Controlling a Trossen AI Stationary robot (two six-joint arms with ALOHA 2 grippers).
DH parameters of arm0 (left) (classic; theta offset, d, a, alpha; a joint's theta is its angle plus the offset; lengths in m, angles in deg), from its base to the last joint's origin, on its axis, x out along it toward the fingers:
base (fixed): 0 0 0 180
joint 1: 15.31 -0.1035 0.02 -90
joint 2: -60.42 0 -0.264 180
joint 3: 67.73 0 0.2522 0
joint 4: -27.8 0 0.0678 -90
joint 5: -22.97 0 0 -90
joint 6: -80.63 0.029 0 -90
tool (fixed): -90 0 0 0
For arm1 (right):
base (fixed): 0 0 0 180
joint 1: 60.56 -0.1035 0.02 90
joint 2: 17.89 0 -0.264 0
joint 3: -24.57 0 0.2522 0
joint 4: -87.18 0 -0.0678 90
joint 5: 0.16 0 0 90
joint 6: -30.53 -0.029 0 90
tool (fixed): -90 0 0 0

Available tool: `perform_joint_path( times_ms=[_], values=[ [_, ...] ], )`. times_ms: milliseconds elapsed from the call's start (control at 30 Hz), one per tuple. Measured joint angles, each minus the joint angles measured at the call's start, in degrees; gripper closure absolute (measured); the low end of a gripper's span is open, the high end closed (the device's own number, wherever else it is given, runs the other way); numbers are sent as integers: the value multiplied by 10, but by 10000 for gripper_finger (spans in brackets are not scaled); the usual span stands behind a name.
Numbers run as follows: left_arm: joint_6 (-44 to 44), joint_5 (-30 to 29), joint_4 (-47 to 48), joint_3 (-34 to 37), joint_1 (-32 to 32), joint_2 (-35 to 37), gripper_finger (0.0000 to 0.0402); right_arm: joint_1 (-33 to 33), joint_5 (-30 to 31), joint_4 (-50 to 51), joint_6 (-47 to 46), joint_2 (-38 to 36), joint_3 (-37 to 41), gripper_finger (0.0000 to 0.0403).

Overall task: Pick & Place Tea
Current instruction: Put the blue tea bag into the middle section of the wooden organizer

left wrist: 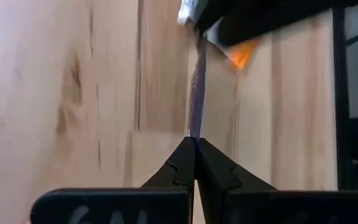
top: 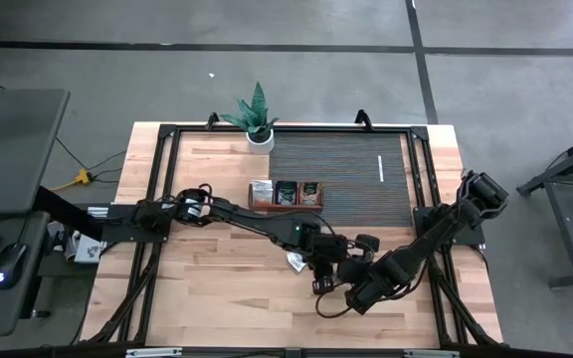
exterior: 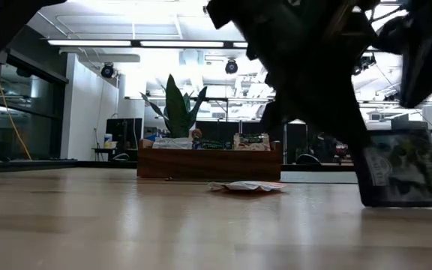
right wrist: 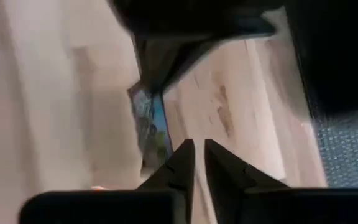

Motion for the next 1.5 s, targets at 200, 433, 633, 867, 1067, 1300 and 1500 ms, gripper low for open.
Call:
perform_joint_path(
  times_ms=[200,433,633,867,1067,1300,1500],
  values=[
    [-1,-23,4,1,0,-1,401,-2,-1,59,-68,-51,0,305],
    [23,-67,17,3,-13,21,401,-45,44,71,-219,-131,69,244],
    [77,-110,20,1,-26,71,401,-92,82,16,-315,-213,149,227],
    [112,-137,-3,1,-35,106,401,-118,141,-113,-304,-270,229,226],
    [128,-135,-18,1,-44,136,401,-121,142,-159,-301,-289,266,226],
    [153,-141,-45,1,-45,192,401,-121,168,-157,-259,-313,265,226],
    [173,-150,-49,3,-45,226,401,-122,266,-187,-182,-372,265,226]
  ],
)
